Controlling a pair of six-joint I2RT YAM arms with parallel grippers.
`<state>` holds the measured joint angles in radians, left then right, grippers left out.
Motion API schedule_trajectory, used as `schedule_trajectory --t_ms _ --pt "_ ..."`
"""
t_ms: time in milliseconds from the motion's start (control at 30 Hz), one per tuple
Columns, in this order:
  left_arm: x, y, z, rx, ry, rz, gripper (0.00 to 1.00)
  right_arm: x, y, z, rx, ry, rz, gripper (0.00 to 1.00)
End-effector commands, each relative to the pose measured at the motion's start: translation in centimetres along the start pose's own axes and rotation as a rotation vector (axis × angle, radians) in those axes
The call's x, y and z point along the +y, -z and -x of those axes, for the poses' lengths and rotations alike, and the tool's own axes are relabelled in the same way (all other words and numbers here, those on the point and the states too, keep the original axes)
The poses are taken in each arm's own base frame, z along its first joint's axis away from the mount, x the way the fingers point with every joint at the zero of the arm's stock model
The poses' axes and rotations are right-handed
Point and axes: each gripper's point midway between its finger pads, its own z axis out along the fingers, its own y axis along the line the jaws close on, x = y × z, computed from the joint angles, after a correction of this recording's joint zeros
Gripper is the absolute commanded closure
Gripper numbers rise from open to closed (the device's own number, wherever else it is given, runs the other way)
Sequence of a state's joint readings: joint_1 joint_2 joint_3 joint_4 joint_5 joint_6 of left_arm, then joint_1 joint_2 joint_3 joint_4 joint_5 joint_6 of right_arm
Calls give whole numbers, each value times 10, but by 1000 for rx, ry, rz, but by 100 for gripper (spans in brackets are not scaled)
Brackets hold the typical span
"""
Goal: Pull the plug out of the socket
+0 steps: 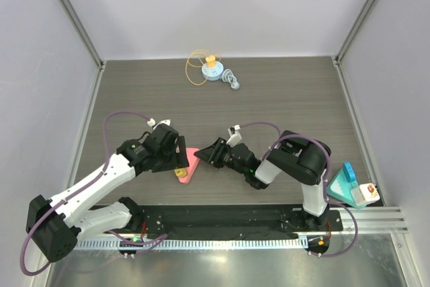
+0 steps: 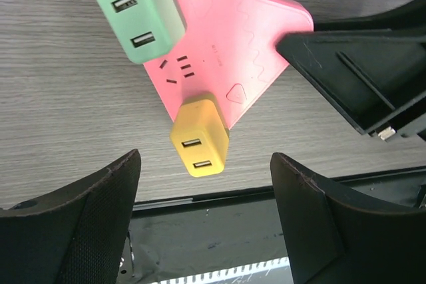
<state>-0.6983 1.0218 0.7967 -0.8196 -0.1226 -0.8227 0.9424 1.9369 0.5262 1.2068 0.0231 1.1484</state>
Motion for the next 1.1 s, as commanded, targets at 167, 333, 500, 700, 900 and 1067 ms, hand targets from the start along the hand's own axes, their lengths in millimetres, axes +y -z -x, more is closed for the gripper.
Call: schedule_trajectory --t_ms 167,333,500,700,900,1067 --pt "-12 -12 2 -36 127 -52 31 -1 9 12 -55 65 -14 92" --pt "-10 -18 -4 -43 183 -72 33 -2 13 15 -66 73 -31 91" --pt "-12 -25 -6 -37 215 -73 37 -2 12 14 -59 88 -38 91" --pt "-23 -33 -4 -35 235 -119 47 -4 10 11 -43 90 -43 88" --pt "-24 -35 -6 -21 217 -122 65 2 5 6 -3 111 -26 78" --pt "-23 -29 0 -62 204 -136 83 -7 6 4 41 170 -119 56"
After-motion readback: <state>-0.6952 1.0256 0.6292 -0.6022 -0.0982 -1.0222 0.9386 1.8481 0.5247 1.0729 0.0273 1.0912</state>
